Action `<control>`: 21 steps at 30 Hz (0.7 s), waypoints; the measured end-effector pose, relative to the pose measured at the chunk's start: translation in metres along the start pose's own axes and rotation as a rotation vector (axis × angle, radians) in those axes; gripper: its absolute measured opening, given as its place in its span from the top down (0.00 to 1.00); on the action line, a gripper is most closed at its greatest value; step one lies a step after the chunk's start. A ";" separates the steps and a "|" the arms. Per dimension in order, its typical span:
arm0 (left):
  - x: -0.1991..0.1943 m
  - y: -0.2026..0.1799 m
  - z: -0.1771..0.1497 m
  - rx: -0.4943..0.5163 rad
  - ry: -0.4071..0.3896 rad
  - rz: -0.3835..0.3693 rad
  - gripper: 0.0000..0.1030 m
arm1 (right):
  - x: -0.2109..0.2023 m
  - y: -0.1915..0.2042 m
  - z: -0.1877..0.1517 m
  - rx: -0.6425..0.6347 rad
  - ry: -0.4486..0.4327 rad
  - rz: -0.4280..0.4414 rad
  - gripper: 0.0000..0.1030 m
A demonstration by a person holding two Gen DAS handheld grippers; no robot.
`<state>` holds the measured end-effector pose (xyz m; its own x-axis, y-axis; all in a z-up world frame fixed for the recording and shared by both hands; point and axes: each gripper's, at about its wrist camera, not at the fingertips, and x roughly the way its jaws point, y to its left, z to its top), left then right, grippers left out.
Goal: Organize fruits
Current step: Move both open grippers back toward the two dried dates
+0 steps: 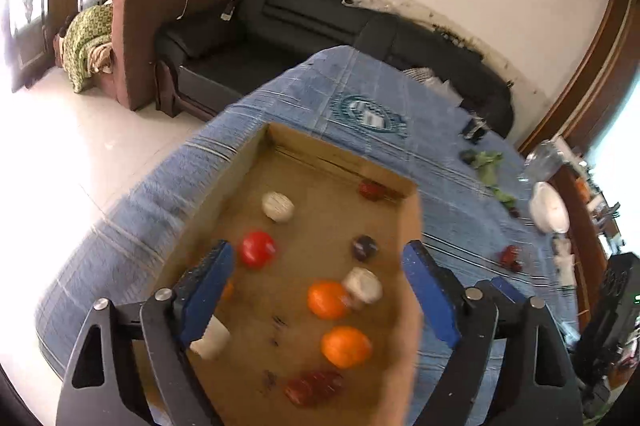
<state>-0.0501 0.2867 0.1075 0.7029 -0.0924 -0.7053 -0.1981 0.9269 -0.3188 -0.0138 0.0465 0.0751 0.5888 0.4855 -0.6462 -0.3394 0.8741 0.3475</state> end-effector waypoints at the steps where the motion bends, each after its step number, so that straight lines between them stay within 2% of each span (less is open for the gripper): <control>1: -0.005 -0.008 -0.009 -0.002 -0.002 -0.036 0.17 | -0.010 -0.008 -0.006 0.035 -0.013 -0.009 0.42; 4: -0.014 -0.035 -0.029 0.047 -0.005 -0.063 0.17 | -0.038 -0.030 -0.030 0.135 -0.051 -0.066 0.36; 8: -0.029 -0.089 -0.057 0.223 -0.073 0.021 0.17 | -0.061 -0.044 -0.050 0.162 -0.075 -0.157 0.36; 11: -0.036 -0.113 -0.068 0.304 -0.108 0.045 0.17 | -0.078 -0.056 -0.059 0.166 -0.097 -0.216 0.34; 16: -0.036 -0.130 -0.078 0.375 -0.124 0.096 0.17 | -0.091 -0.080 -0.068 0.215 -0.114 -0.240 0.33; 21: -0.029 -0.132 -0.084 0.387 -0.106 0.120 0.17 | -0.091 -0.087 -0.070 0.225 -0.112 -0.240 0.33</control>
<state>-0.1019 0.1364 0.1166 0.7611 0.0434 -0.6472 -0.0252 0.9990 0.0374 -0.0895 -0.0752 0.0558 0.7132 0.2529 -0.6537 -0.0179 0.9389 0.3437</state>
